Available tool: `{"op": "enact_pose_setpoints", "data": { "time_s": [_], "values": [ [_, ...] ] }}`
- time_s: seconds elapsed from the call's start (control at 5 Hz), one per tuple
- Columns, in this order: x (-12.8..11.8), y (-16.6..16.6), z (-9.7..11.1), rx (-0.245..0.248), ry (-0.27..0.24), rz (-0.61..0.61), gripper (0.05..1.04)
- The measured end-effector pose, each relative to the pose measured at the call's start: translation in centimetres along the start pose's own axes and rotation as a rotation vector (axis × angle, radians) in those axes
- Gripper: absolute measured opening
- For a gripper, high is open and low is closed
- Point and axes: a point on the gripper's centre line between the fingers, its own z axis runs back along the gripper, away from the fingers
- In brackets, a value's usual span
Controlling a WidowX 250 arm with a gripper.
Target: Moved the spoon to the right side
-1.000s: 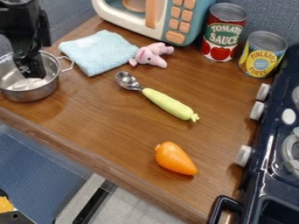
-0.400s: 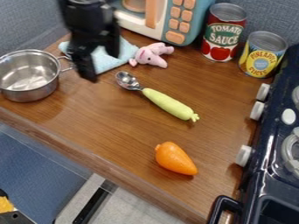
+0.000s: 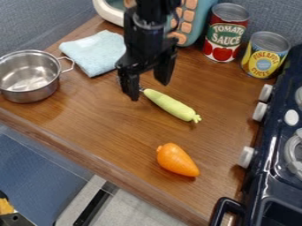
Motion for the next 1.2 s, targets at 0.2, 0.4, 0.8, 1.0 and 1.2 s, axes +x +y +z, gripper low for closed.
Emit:
{"op": "enact_pose_setpoints", "data": {
  "time_s": [0.2,0.4,0.8,1.0,1.2],
  "values": [
    [-1.2,-1.3,-1.9,0.07,-0.037,-0.075,1.001],
    [-1.2,-2.2,-2.6,0.066,-0.037,-0.091,1.001],
    [-0.3,-2.1,-3.1,0.027,-0.027,-0.105,0.676],
    [0.7,-1.1,-2.8,0.017,-0.033,-0.069,0.385],
    [2.4,0.0,-1.5,0.025,-0.048,-0.073,0.338]
  ]
}}
